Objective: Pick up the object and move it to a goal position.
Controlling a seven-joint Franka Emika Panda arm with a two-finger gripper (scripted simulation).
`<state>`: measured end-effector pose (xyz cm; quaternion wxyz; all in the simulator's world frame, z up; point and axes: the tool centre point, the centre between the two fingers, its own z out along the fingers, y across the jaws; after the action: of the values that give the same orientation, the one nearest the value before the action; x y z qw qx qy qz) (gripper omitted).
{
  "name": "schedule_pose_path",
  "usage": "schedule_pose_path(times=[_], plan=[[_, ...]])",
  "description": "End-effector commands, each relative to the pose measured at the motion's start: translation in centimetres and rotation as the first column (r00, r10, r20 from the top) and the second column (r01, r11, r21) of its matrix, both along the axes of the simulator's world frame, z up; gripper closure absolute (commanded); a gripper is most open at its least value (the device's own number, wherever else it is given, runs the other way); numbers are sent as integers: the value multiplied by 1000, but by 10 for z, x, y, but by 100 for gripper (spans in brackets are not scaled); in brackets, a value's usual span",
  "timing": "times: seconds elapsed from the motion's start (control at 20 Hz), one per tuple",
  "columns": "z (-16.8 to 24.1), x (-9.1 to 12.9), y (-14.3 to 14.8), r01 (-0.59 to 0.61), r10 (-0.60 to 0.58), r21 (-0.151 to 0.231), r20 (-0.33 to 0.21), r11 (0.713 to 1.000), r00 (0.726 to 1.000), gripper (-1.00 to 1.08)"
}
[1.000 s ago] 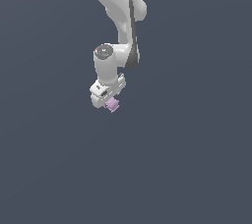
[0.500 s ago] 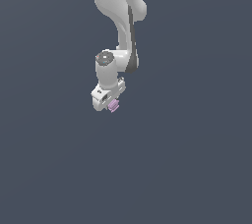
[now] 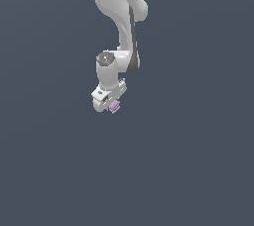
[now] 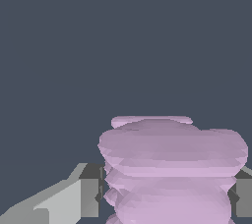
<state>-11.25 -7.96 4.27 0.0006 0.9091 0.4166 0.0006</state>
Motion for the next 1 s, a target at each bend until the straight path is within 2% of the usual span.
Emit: schedule_pose_path(times=[0.0,0.45,0.95], plan=[[0,0,0,0,0,0,0,1000,1000,108],[22,9,-16,0,0,0,0,1000,1000,108],[87,36,-63,-1,1,2,0,1000,1000,108]])
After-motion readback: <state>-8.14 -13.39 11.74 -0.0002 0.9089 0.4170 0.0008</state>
